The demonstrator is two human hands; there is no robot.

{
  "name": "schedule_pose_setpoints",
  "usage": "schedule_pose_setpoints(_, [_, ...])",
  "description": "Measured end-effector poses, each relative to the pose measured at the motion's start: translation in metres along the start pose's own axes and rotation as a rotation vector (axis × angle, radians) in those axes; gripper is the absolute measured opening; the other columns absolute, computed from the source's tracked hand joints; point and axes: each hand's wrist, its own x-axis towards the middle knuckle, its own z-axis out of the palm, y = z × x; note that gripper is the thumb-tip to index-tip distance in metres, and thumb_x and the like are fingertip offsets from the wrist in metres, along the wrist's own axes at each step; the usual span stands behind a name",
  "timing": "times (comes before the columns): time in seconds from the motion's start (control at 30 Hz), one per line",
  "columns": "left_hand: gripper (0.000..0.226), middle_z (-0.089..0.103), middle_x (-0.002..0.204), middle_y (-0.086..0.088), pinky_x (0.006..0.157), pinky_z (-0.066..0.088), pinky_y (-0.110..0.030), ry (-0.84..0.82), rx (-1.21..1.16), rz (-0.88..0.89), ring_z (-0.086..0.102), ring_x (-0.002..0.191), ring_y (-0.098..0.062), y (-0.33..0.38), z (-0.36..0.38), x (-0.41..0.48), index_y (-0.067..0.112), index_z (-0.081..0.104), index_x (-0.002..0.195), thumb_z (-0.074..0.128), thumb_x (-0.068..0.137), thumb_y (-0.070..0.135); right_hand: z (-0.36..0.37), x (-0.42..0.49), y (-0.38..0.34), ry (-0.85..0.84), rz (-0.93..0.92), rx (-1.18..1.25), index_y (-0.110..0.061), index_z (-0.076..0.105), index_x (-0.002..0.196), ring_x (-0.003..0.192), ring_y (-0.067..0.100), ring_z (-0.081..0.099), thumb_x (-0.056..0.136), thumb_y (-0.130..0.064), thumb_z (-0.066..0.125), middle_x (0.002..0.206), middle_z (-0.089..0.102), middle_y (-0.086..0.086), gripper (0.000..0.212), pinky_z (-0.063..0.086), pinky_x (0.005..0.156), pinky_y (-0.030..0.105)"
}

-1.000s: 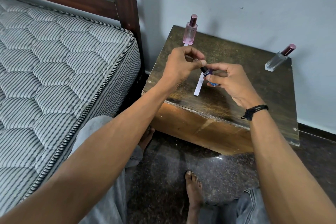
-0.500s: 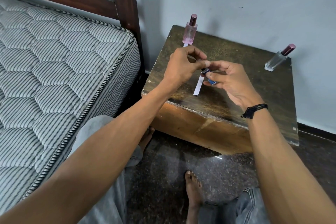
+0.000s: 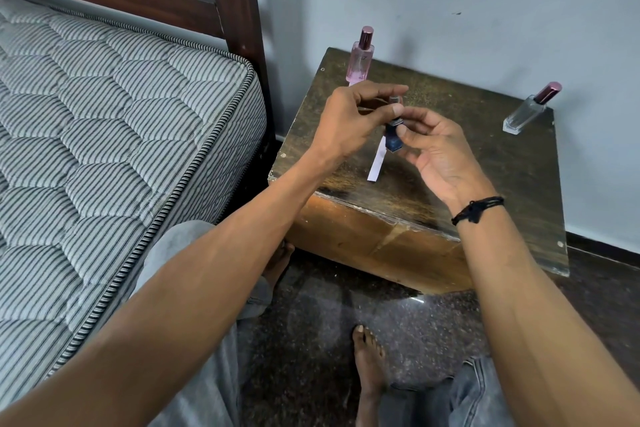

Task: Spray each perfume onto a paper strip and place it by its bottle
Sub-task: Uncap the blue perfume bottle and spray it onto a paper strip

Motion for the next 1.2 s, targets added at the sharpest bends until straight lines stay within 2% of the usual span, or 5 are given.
schedule_pose_setpoints(0.2, [0.028, 0.073, 0.107, -0.011, 0.097, 0.055, -0.047, -0.036, 0.033, -0.016, 0.070, 0.103, -0.023, -0.0003, -0.0013, 0.0003, 0.009, 0.072, 0.120, 0.068, 0.092, 0.009, 0.0008, -0.0008, 0.0001, -0.021, 0.034, 0.017, -0.007, 0.069, 0.110, 0.101, 0.023, 0.075, 0.092, 0.010, 0.060, 0.100, 0.079, 0.006, 0.026, 0.062, 0.080, 0.041])
schedule_pose_setpoints(0.53, [0.023, 0.075, 0.099, 0.001, 0.092, 0.057, -0.038, -0.043, 0.143, -0.048, 0.072, 0.091, -0.014, 0.0014, -0.0005, 0.0002, 0.016, 0.076, 0.113, 0.070, 0.091, 0.012, 0.0020, -0.0018, 0.0050, -0.028, 0.056, 0.033, -0.014, 0.056, 0.094, 0.106, 0.031, 0.074, 0.090, 0.013, 0.061, 0.098, 0.076, 0.007, 0.028, 0.062, 0.083, 0.055])
schedule_pose_setpoints(0.67, [0.023, 0.075, 0.095, 0.007, 0.090, 0.056, -0.030, -0.061, 0.172, -0.060, 0.071, 0.088, -0.006, 0.0014, -0.0001, -0.0006, 0.016, 0.076, 0.113, 0.070, 0.091, 0.014, 0.0021, -0.0036, 0.0071, -0.029, 0.082, 0.083, -0.016, 0.046, 0.086, 0.104, 0.029, 0.074, 0.090, 0.014, 0.060, 0.086, 0.076, 0.001, 0.034, 0.062, 0.080, 0.055])
schedule_pose_setpoints(1.0, [0.021, 0.075, 0.093, 0.009, 0.093, 0.056, -0.036, -0.079, 0.192, -0.090, 0.071, 0.089, -0.008, 0.0027, 0.0015, -0.0021, 0.019, 0.076, 0.112, 0.068, 0.092, 0.014, 0.0036, -0.0031, 0.0065, -0.006, 0.096, 0.099, -0.018, 0.041, 0.082, 0.100, 0.031, 0.073, 0.090, 0.018, 0.058, 0.085, 0.074, 0.006, 0.041, 0.063, 0.074, 0.055])
schedule_pose_setpoints(1.2, [0.021, 0.076, 0.096, 0.007, 0.088, 0.055, -0.023, -0.080, 0.203, -0.100, 0.070, 0.087, -0.004, 0.0047, 0.0033, -0.0033, 0.018, 0.076, 0.111, 0.068, 0.093, 0.013, 0.0025, -0.0035, 0.0053, 0.005, 0.092, 0.092, -0.019, 0.042, 0.082, 0.099, 0.033, 0.073, 0.088, 0.020, 0.058, 0.085, 0.073, 0.008, 0.042, 0.062, 0.075, 0.057])
